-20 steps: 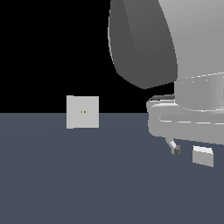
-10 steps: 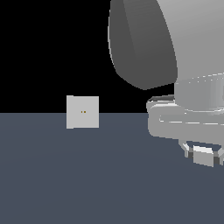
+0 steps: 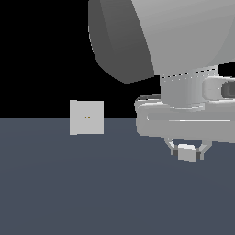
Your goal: Plug the charger into the wall socket.
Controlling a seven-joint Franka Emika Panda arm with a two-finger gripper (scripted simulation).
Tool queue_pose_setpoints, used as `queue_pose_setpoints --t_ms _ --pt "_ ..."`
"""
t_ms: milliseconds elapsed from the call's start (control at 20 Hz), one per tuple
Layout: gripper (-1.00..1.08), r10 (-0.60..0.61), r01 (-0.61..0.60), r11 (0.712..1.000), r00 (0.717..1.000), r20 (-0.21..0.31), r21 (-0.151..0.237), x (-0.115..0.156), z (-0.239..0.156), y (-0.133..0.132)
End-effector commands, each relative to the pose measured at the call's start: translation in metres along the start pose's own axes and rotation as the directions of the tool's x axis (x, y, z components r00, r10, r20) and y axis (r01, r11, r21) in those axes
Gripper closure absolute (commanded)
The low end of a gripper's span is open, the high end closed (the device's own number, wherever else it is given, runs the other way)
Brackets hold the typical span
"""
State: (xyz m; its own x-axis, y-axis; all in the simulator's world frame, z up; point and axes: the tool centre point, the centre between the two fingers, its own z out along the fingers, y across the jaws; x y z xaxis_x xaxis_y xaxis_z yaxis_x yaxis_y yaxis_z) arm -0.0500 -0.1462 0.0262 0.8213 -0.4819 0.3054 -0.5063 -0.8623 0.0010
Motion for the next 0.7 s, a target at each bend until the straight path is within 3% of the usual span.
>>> queue_pose_setpoints --t_ms 0,200,400,650 --pt "1.08 -0.085 0.085 0.996 0.996 -0.003 0.027 0.001 -0.011 -0.032" --pt "1.08 -0.251 0.251 0.965 0.968 -0.014 0.079 -0.007 -0.034 -0.092" --pt "1.08 -0.414 0.414 0.901 0.910 -0.033 0.130 -0.025 -0.062 -0.151" --pt "1.08 -0.535 0.536 0.827 0.843 -0.053 0.170 -0.048 -0.086 -0.194"
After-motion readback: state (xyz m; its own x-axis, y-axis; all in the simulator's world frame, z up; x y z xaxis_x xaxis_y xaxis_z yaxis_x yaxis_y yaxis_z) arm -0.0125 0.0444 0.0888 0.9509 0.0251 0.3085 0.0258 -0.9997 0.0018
